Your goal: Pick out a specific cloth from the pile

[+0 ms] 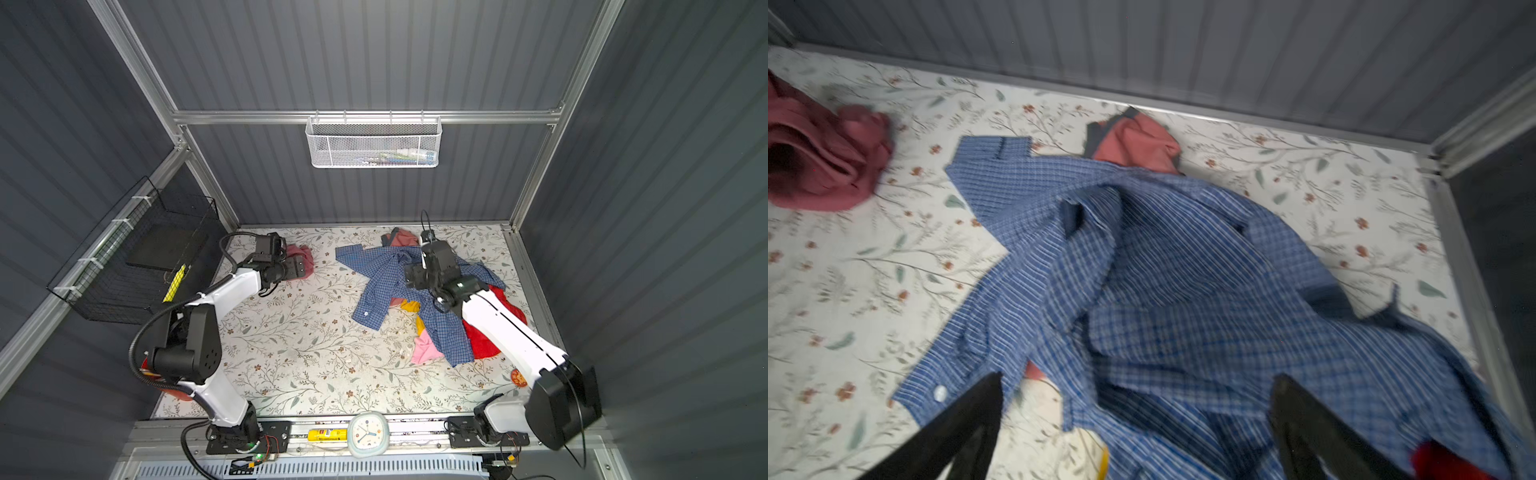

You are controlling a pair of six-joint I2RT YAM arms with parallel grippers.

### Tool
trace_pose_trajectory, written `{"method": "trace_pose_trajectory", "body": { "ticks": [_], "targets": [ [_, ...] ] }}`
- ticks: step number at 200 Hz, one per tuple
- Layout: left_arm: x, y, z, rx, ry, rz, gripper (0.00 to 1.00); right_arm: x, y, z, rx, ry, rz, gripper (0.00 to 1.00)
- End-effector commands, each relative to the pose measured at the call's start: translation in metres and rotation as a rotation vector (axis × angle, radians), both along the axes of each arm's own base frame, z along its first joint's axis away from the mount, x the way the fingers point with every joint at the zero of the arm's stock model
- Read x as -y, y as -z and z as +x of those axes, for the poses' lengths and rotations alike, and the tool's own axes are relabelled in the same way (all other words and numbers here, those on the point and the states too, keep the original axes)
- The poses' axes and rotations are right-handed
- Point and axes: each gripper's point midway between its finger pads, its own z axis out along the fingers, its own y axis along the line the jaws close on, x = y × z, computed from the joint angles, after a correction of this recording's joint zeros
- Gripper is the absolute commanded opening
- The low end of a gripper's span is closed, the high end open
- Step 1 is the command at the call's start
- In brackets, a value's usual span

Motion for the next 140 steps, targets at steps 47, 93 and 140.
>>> {"method": "trace_pose_trajectory", "body": {
  "ticks": [47, 93, 140],
  "targets": [
    [-0.033, -0.007, -0.060, 0.164, -0.096, 0.096, 1.00, 0.132, 0.018, -0.013, 0.340, 0.252, -0.009, 0.99],
    [-0.049, 0.007, -0.080, 0.269, -0.146, 0.150, 1.00, 0.154, 0.066, -0.002, 0.328, 0.290, 0.117, 0.99],
    [-0.053, 0.022, -0.075, 0.373, -0.132, 0.218, 1.00, 0.141, 0.088, 0.007, 0.409, 0.204, 0.132, 0.99]
  ]
}}
